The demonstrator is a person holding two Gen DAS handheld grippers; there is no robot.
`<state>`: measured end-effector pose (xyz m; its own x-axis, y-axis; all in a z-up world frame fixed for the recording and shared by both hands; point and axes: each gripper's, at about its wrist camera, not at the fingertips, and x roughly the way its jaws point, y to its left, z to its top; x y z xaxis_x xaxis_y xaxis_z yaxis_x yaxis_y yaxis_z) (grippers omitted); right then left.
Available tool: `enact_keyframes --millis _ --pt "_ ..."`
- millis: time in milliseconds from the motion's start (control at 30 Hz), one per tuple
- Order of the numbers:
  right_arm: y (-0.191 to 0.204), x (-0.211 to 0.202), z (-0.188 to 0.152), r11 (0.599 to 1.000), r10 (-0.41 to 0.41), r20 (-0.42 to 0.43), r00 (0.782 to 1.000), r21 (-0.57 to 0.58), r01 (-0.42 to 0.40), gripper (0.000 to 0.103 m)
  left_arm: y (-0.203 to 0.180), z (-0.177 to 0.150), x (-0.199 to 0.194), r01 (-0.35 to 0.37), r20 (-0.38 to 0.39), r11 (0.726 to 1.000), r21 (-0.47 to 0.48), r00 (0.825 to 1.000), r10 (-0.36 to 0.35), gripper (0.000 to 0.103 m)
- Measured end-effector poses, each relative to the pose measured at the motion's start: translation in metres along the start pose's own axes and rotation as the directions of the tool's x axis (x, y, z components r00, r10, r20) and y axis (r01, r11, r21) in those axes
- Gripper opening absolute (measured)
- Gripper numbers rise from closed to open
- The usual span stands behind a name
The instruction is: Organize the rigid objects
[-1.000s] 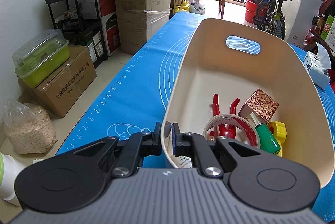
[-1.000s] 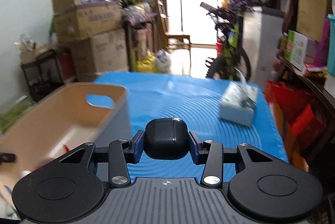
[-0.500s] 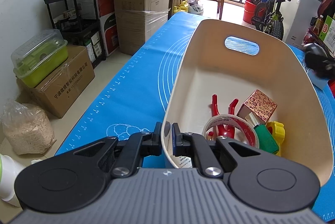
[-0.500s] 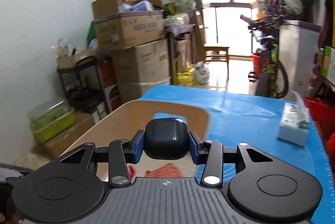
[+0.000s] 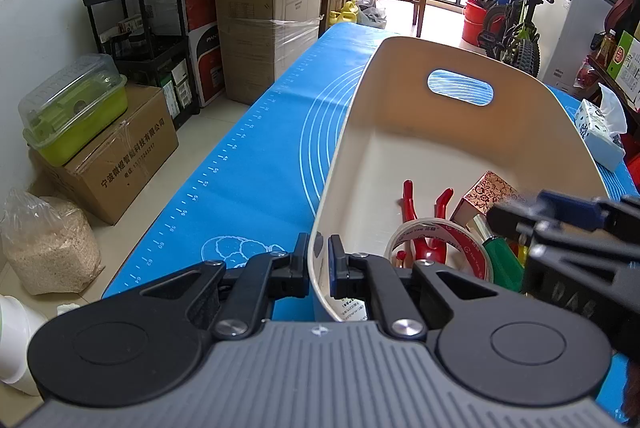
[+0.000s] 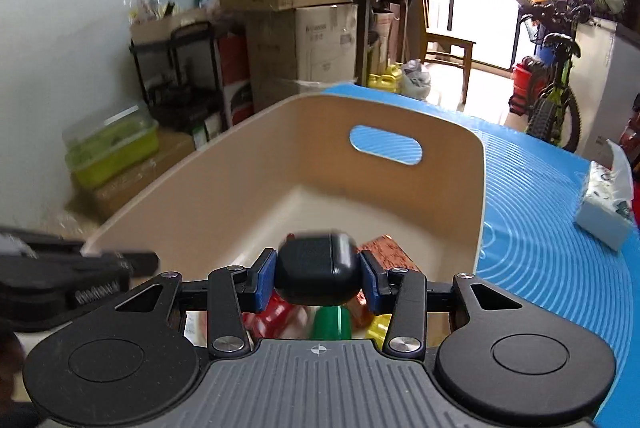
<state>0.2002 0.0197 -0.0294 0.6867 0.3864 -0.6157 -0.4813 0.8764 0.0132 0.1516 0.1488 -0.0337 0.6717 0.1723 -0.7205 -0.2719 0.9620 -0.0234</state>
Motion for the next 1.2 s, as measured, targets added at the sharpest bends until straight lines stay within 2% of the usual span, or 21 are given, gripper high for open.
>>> enact_keyframes --millis 100,267,333,367,400,467,500,533,600,700,800,933,1200 --pt "0.004 0.0 -0.006 1.0 -0.01 -0.007 1.0 -0.024 0.01 0.05 -0.001 0.0 0.001 -0.003 -0.005 1.0 0.001 1.0 0.003 0.011" --pt "-0.007 -0.006 -0.001 0.999 0.012 -0.002 1.0 0.045 -0.012 0.051 -0.002 -0.001 0.001 -0.003 -0.003 1.0 -0.006 1.0 0.003 0.012" --pt "-0.013 -0.012 0.0 0.998 0.013 0.01 1.0 0.067 -0.013 0.06 -0.001 -0.001 0.0 0.0 0.0 1.0 -0.012 1.0 0.0 0.013" --pt "-0.015 -0.015 0.001 0.997 0.008 0.017 1.0 0.076 -0.009 0.071 -0.001 -0.001 -0.001 0.001 0.001 1.0 -0.013 1.0 -0.001 0.013" --pt "-0.018 -0.021 0.0 0.996 -0.004 0.032 0.999 0.088 0.001 0.076 0.0 -0.002 -0.001 0.008 0.003 1.0 -0.017 1.0 -0.008 0.014" --pt "-0.022 -0.03 0.001 0.995 -0.014 0.054 0.998 0.1 0.008 0.079 0.0 -0.002 -0.003 0.027 0.009 0.999 -0.02 1.0 -0.027 0.039" --pt "-0.024 -0.034 0.001 0.995 -0.018 0.059 0.998 0.102 0.012 0.082 -0.001 -0.002 -0.006 0.033 0.023 0.999 -0.021 0.999 -0.033 0.064" --pt "-0.026 -0.038 0.002 0.994 -0.025 0.062 0.998 0.105 0.018 0.084 -0.002 -0.002 -0.009 0.034 0.04 0.999 -0.02 0.999 -0.033 0.075" --pt "-0.032 -0.049 0.001 0.992 -0.043 0.078 0.996 0.118 0.034 0.093 -0.005 -0.003 -0.019 0.032 0.091 0.999 -0.009 0.995 -0.031 0.077" --pt "-0.04 -0.065 -0.001 0.988 -0.06 0.099 0.993 0.146 0.045 0.097 -0.01 -0.004 -0.026 0.027 0.105 1.0 0.011 0.994 -0.028 0.081" --pt "-0.049 -0.081 -0.004 0.983 -0.08 0.104 0.991 0.174 0.061 0.099 -0.014 -0.006 -0.033 0.036 0.11 0.999 0.023 0.993 -0.038 0.081" --pt "-0.057 -0.102 -0.01 0.978 -0.113 0.107 0.988 0.188 0.092 0.1 -0.021 -0.008 -0.044 0.002 0.134 0.998 0.069 0.991 -0.011 0.081" --pt "-0.069 -0.139 -0.023 0.966 -0.155 0.099 0.983 0.225 0.13 0.1 -0.037 -0.022 -0.075 0.019 0.129 0.994 0.11 0.991 -0.033 0.085"
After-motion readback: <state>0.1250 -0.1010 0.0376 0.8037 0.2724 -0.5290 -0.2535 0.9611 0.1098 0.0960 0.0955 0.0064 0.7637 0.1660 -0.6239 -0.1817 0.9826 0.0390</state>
